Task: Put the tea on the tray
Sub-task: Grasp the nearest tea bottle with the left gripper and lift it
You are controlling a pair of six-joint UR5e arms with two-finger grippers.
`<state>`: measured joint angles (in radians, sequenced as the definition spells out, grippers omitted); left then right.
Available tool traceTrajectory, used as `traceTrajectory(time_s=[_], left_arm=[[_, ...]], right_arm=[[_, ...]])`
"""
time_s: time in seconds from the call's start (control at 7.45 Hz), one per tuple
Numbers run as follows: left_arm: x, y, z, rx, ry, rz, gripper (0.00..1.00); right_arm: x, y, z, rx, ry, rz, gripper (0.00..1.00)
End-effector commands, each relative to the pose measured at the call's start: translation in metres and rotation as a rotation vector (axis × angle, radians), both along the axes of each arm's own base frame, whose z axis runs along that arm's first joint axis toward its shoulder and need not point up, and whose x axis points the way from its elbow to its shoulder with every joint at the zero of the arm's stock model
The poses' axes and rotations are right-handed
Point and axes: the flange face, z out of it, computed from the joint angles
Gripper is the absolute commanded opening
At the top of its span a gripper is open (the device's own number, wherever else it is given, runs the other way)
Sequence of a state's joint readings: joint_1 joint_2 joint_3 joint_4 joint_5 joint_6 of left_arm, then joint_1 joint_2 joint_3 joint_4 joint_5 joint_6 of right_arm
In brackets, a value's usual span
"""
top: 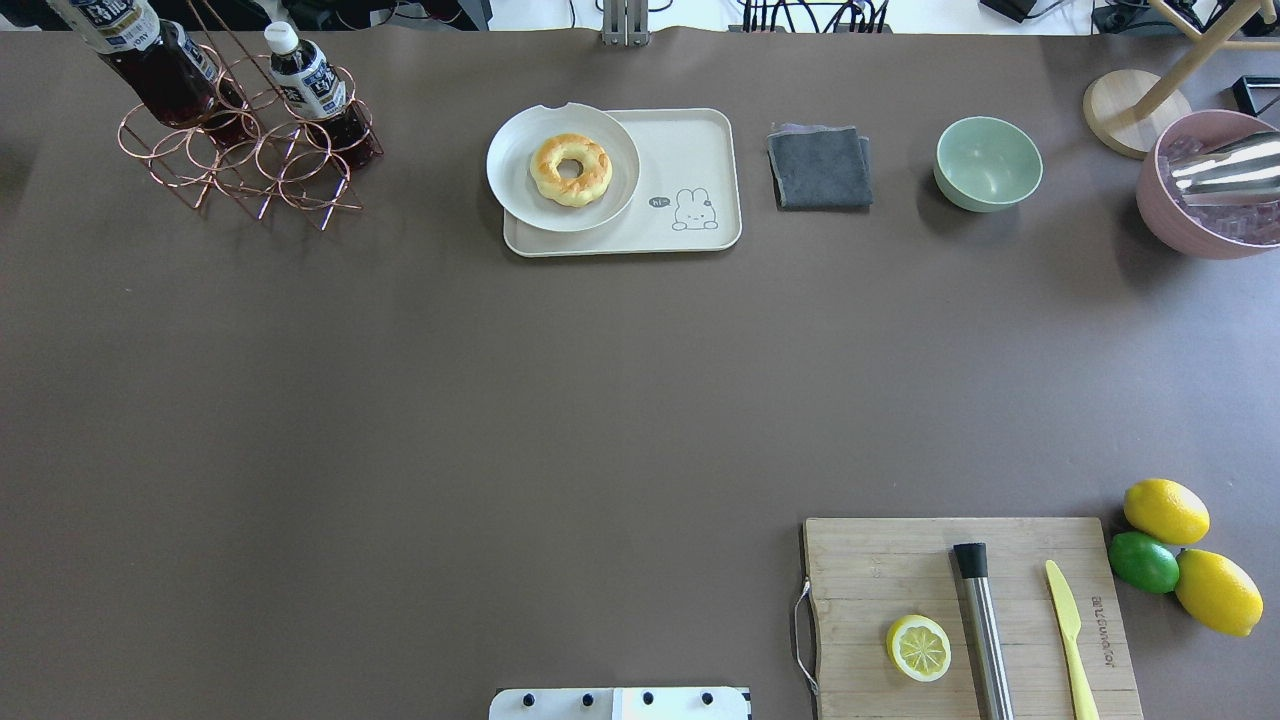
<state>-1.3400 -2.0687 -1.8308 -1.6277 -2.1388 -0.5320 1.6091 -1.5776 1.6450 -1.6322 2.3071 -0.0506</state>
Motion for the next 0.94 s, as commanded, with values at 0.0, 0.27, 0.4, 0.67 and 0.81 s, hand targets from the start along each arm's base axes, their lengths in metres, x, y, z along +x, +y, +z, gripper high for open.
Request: traceTrajectory(time_s=[0.0, 0.27, 0.4, 0.67, 0.81], left_arm=[[-0.011, 0.061, -0.045, -0.001, 0.008, -0.003, 0.0], [0.045, 0.109, -0.074, -0.098, 0.102, -0.024, 0.0], [0.09, 0.127, -0.084, -0.116, 0.113, -0.035, 0.0], [0.165, 0.147, -0.117, -0.121, 0.138, -0.057, 0.0], [0.198, 0.159, -0.143, -0.149, 0.115, -0.088, 0.0]], right_arm=[[0.0, 0.0, 0.0, 0.0, 0.0, 0.0, 1.0], [0.0, 0.0, 0.002, -0.004, 0.0, 0.0, 1.0], [-0.001, -0.001, 0.003, -0.006, 0.0, -0.001, 1.0], [0.0, -0.003, 0.001, -0.003, 0.0, 0.0, 1.0], [0.0, -0.005, 0.0, 0.001, 0.0, -0.001, 1.0]])
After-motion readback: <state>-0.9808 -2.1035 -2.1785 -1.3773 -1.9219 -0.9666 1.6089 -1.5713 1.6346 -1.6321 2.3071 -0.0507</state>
